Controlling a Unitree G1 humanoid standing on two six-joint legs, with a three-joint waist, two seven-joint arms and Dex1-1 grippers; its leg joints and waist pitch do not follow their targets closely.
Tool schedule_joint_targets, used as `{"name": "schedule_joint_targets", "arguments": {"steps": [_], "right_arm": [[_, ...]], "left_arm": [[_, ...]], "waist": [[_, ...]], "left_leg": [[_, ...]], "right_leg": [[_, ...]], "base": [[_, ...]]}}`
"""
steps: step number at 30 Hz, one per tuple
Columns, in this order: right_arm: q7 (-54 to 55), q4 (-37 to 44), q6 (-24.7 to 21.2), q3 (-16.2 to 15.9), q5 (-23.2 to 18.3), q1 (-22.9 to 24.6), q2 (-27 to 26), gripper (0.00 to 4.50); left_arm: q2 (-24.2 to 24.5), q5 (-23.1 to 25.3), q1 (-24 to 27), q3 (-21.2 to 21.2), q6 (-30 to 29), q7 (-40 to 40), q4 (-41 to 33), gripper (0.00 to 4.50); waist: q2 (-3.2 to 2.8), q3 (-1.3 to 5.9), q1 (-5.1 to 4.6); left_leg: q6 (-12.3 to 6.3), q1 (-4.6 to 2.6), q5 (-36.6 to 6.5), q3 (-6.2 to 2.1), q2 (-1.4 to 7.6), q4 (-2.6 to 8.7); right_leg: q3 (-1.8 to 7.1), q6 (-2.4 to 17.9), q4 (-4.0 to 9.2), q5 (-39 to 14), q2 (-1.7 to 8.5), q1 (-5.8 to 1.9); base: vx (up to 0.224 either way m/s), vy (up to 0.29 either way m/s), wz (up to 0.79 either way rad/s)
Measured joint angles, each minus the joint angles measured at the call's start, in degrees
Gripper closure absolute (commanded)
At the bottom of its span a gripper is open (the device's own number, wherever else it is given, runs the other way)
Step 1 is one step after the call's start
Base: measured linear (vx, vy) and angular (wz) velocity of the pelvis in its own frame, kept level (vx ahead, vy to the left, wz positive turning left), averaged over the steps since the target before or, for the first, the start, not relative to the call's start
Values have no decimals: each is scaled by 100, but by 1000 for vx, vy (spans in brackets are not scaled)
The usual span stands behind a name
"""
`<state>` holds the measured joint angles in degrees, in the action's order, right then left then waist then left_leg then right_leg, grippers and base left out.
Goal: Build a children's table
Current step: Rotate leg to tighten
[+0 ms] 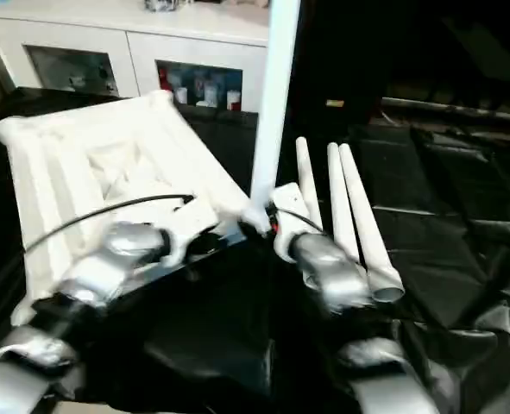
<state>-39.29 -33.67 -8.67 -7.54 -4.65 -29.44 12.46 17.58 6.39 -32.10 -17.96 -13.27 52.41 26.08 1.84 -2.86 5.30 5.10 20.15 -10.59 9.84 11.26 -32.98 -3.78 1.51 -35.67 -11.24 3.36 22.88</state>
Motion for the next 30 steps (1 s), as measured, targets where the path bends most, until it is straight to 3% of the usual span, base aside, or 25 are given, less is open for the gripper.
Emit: {"name": "schedule_joint_targets", "arguments": {"steps": [4, 17, 30], "right_arm": [[-855, 335, -19, -192, -10, 125, 414, 64], [-1845, 923, -124, -396, -261, 432, 724, 64], [-2006, 1109, -259, -407, -444, 512, 722, 170]], "left_arm": [[323, -183, 139, -29, 240, 662, -171, 450], [759, -492, 389, -53, 410, 1543, -503, 450], [826, -542, 435, -49, 416, 1611, -537, 450]], "waist": [[-4, -1, 19], [-3, -2, 58], [-3, -1, 59]], "left_leg": [[0, 10, 0, 0, 0, -1], [-3, 23, 0, 2, 1, -3], [-3, 20, 0, 3, 1, -3]], "right_leg": [[-1, -1, 9, -5, 0, 3], [-2, -1, 36, -4, 0, 3], [-1, -1, 34, -4, 0, 2]], "base": [[0, 0, 0], [0, 0, 0], [0, 0, 0]]}}
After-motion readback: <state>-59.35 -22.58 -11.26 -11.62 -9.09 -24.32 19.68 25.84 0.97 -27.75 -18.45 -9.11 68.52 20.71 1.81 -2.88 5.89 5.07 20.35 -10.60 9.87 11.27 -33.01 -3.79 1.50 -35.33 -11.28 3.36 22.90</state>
